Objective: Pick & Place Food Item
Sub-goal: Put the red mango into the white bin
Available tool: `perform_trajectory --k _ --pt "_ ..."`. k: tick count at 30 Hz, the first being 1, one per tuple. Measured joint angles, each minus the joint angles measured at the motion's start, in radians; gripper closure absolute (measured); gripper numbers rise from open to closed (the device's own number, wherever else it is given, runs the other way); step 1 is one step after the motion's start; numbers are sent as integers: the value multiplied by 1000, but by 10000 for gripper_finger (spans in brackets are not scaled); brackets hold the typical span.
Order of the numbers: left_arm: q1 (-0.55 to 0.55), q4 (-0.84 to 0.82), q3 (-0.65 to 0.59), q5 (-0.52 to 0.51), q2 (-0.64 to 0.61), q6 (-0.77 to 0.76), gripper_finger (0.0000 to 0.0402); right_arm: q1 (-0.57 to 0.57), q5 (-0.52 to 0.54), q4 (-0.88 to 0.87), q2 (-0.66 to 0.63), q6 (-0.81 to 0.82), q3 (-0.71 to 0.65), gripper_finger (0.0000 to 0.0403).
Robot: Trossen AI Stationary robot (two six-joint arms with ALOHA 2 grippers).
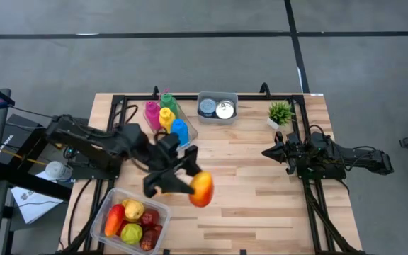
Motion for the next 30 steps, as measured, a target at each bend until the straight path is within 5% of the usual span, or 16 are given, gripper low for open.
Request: perform_trajectory --k 6,13,30 --pt "-53 -67 0 -15 -29 -32 167 0 0 0 0 0 0 390" --pt "-150 -249 0 -52 -29 -309 165 0 0 0 0 0 0 390" --pt "-384 -739 0 -331 -29 -805 162 0 0 0 0 0 0 390"
